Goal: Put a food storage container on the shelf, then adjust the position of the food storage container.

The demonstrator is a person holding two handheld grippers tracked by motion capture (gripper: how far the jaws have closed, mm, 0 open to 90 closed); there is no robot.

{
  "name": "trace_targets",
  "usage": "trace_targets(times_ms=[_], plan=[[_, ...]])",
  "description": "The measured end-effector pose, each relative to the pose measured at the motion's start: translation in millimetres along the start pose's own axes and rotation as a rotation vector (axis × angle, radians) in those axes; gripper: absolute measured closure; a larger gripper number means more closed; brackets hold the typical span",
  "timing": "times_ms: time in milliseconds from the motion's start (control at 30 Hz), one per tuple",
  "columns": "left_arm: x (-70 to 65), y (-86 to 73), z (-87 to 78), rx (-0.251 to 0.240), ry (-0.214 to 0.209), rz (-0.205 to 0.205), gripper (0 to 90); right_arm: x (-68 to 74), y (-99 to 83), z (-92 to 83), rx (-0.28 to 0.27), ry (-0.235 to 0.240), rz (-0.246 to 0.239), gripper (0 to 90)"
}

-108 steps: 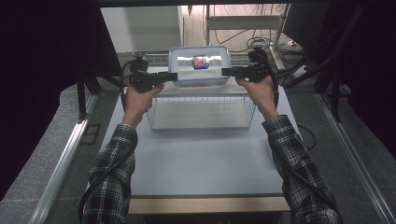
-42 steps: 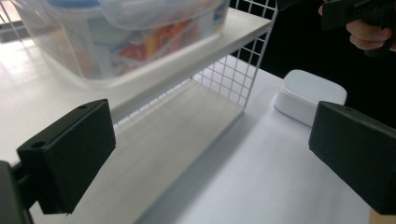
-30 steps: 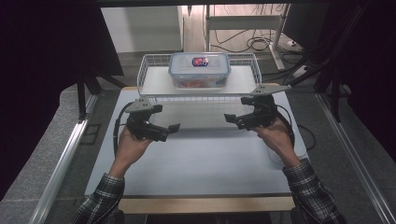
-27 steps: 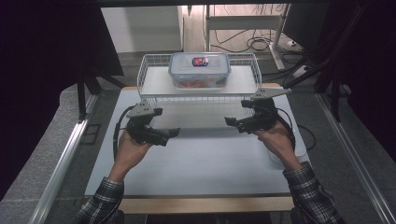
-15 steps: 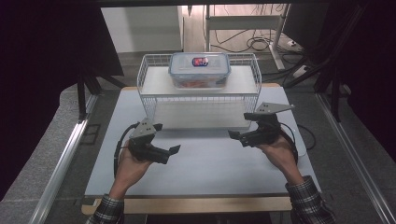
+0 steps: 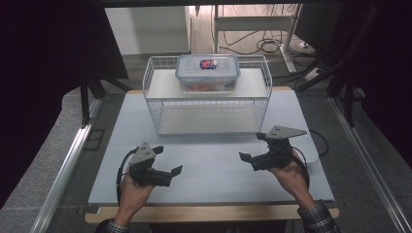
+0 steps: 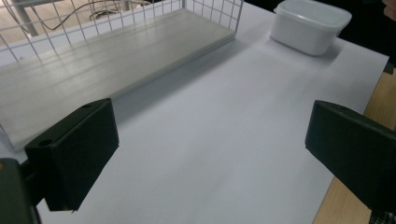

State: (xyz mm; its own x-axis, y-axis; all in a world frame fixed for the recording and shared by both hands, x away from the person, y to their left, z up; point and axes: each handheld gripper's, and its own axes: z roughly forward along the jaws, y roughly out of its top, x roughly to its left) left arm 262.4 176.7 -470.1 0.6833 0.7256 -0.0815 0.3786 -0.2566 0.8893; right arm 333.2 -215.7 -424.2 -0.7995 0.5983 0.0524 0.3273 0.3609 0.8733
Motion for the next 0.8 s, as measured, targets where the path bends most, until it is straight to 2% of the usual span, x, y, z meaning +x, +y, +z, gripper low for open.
trace_targets(times_ms=[133,200,267,333,400,500,700,800], plan=[[-6.0,-14.4,-0.6,0.013,0.042,0.029,3.2,4.6,-13.4,-0.3,0.005,-0.001,0.003,1.8],[-7.9,-22.9,0.9,0.010,0.043,0.027,3.2,8.1,-22.2,-0.2,0.013,-0.010,0.002,1.8],[-8.3,-30.3,5.2,0.026,0.030,0.010,3.2,10.5,-29.6,0.0,0.019,-0.016,-0.003,1.8],[-9.0,-34.1,8.3,0.039,0.030,0.011,3.1,11.9,-35.4,0.3,0.024,-0.025,-0.006,1.8],[-10.1,-36.3,11.4,0.057,0.036,0.026,3.0,13.2,-42.5,1.0,0.023,-0.026,0.001,1.9],[-10.6,-36.9,12.1,0.061,0.046,0.040,3.0,13.4,-51.3,6.0,0.054,-0.030,0.001,1.8],[-6.7,-38.2,10.3,0.050,0.051,0.022,3.0,5.7,-55.2,10.5,0.090,-0.058,0.050,0.0],[-4.7,-39.0,9.8,0.045,0.048,0.009,3.0,-0.4,-53.8,8.2,0.121,-0.067,0.097,0.5]])
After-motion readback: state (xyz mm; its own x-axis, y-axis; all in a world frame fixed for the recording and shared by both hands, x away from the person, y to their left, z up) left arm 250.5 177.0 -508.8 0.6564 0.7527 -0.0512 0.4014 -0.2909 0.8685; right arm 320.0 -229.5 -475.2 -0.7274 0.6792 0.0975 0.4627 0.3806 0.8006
